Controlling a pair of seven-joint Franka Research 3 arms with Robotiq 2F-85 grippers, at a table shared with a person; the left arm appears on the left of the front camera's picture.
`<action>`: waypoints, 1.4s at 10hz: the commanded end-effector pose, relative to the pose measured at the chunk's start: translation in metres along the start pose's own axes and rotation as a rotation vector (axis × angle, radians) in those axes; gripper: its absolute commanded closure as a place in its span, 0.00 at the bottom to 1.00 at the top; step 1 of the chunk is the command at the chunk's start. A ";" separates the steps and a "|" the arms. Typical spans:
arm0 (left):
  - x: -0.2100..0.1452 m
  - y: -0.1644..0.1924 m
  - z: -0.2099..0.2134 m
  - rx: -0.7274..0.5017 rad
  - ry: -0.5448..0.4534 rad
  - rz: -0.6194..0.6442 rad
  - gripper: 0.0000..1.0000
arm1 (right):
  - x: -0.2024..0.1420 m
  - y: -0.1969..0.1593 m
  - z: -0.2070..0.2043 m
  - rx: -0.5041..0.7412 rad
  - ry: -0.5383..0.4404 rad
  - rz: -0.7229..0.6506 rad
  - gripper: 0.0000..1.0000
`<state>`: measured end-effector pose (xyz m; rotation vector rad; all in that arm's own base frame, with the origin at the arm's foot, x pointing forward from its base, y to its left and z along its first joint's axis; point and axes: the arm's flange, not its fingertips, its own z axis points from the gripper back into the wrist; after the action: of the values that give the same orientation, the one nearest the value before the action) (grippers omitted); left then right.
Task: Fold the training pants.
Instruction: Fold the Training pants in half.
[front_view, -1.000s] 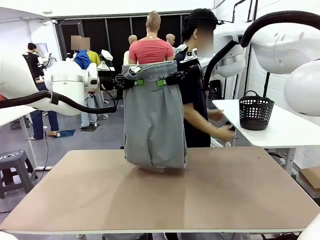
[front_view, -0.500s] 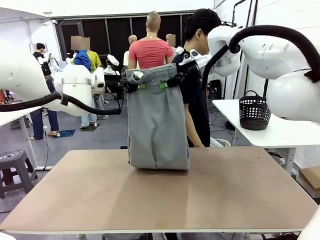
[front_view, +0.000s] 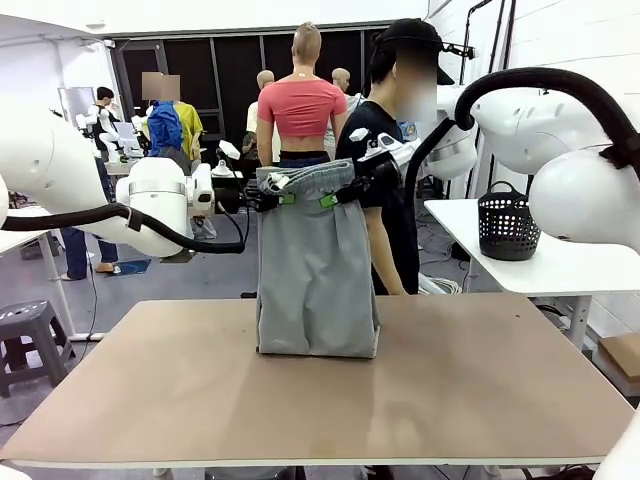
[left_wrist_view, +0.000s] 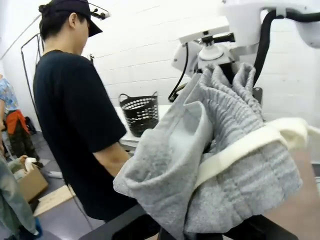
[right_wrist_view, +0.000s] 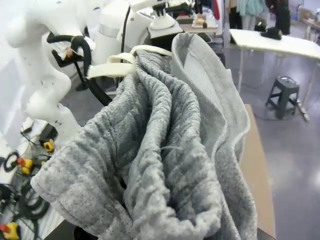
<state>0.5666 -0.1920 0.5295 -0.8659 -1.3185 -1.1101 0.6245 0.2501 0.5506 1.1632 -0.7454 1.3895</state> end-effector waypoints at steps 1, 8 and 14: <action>0.008 -0.031 0.020 -0.069 -0.020 0.149 1.00 | -0.015 0.038 -0.004 0.034 -0.066 -0.171 1.00; -0.059 -0.071 0.032 -0.090 -0.022 0.395 1.00 | -0.083 0.081 -0.048 -0.012 -0.039 -0.369 1.00; -0.070 -0.081 0.024 -0.110 0.047 0.441 1.00 | -0.098 0.067 -0.051 0.078 -0.081 -0.464 1.00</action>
<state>0.4905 -0.1828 0.4501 -1.1314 -1.0017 -0.8764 0.5370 0.2506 0.4601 1.3203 -0.4766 1.0306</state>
